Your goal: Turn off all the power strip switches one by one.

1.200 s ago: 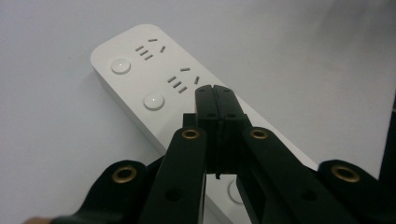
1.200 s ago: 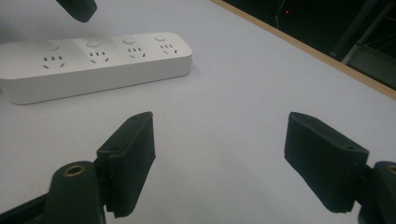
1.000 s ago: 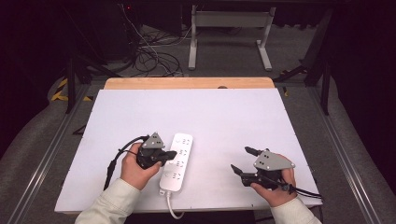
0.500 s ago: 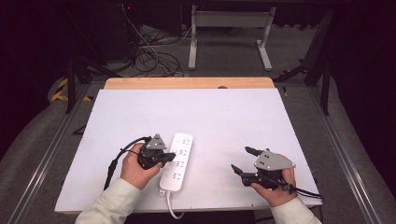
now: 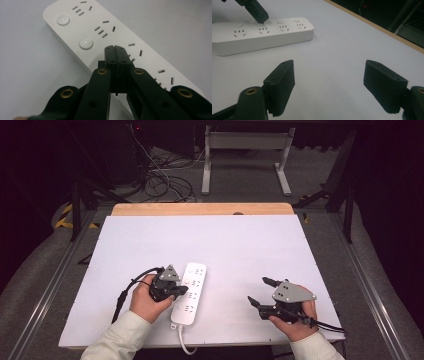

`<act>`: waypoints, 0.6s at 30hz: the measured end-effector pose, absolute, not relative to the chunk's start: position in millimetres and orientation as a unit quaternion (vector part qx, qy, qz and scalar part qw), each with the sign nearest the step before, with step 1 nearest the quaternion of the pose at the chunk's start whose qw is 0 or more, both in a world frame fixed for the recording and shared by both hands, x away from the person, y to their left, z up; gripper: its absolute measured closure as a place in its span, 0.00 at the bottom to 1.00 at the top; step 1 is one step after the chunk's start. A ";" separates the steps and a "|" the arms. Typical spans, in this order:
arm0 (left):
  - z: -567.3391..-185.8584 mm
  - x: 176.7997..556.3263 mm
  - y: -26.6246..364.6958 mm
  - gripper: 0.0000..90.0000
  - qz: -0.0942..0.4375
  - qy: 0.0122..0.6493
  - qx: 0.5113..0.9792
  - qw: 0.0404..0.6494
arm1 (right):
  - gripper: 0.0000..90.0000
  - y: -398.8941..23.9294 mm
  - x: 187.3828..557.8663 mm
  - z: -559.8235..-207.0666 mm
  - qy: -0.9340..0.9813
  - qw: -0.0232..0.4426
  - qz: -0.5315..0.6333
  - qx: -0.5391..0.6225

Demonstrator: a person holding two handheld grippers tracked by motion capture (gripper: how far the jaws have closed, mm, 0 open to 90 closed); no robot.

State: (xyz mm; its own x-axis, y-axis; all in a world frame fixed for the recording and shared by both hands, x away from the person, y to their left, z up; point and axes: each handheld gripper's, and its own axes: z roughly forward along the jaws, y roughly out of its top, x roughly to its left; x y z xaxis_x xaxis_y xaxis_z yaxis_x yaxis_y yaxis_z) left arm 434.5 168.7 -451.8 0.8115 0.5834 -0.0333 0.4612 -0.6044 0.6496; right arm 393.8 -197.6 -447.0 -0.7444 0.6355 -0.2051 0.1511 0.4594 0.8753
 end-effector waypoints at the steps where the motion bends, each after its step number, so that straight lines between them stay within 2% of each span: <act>1: -451.9 434.4 168.7 1.00 0.090 0.293 0.891 0.334 | 0.28 -197.4 393.8 -447.1 0.813 0.263 0.460 0.242; 18: -453.2 432.8 166.5 1.00 0.093 0.297 0.894 0.323 | 0.28 -198.7 393.0 -445.8 0.812 0.263 0.462 0.242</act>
State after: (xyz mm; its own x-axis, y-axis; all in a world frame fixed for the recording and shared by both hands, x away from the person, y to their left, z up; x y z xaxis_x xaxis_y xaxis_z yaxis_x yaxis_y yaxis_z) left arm 432.8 166.5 -453.2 0.8061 0.5912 -0.0252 0.4705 -0.6145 0.6333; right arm 393.0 -198.7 -445.8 -0.7451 0.6352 -0.2035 0.1501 0.4569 0.8768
